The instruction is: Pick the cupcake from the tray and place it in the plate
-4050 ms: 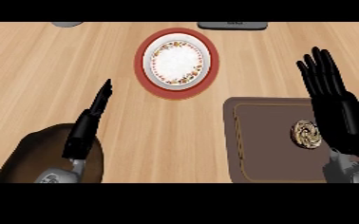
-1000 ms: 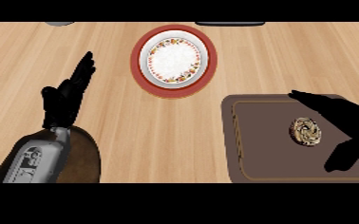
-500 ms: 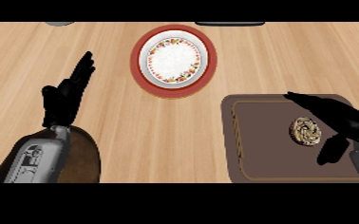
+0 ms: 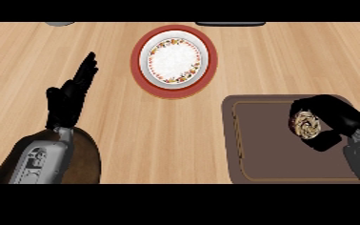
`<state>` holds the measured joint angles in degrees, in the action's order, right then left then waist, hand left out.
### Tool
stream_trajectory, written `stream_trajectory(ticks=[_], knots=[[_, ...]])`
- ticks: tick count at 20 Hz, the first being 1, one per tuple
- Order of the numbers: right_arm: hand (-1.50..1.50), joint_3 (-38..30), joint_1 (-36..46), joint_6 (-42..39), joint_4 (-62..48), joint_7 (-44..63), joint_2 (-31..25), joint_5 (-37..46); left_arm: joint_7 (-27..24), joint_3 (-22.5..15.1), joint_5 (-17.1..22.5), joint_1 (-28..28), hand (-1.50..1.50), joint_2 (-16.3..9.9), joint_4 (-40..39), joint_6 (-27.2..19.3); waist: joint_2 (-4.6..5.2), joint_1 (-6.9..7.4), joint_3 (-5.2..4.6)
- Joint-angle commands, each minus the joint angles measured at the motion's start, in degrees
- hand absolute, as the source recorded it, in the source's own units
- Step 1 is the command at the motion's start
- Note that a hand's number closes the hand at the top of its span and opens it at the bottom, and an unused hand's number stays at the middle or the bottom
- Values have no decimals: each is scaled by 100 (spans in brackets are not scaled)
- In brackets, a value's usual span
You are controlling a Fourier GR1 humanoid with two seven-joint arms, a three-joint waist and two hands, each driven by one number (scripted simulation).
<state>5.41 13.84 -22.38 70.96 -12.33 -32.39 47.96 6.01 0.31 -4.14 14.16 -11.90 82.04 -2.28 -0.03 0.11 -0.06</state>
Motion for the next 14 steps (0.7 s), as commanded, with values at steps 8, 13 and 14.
stream_trajectory(ticks=[8,13,14], knots=[[150,-429,894,621,-670,436,688,407,-425,97,-61,-224,0,149,-168,126,20,49,6],[150,-958,2330,1623,-2520,237,593,627,60,-96,-153,242,0,281,-24,56,82,237,21],[150,-908,2162,2010,-2058,334,919,602,23,118,-166,587,0,168,-414,-3,67,104,15]])
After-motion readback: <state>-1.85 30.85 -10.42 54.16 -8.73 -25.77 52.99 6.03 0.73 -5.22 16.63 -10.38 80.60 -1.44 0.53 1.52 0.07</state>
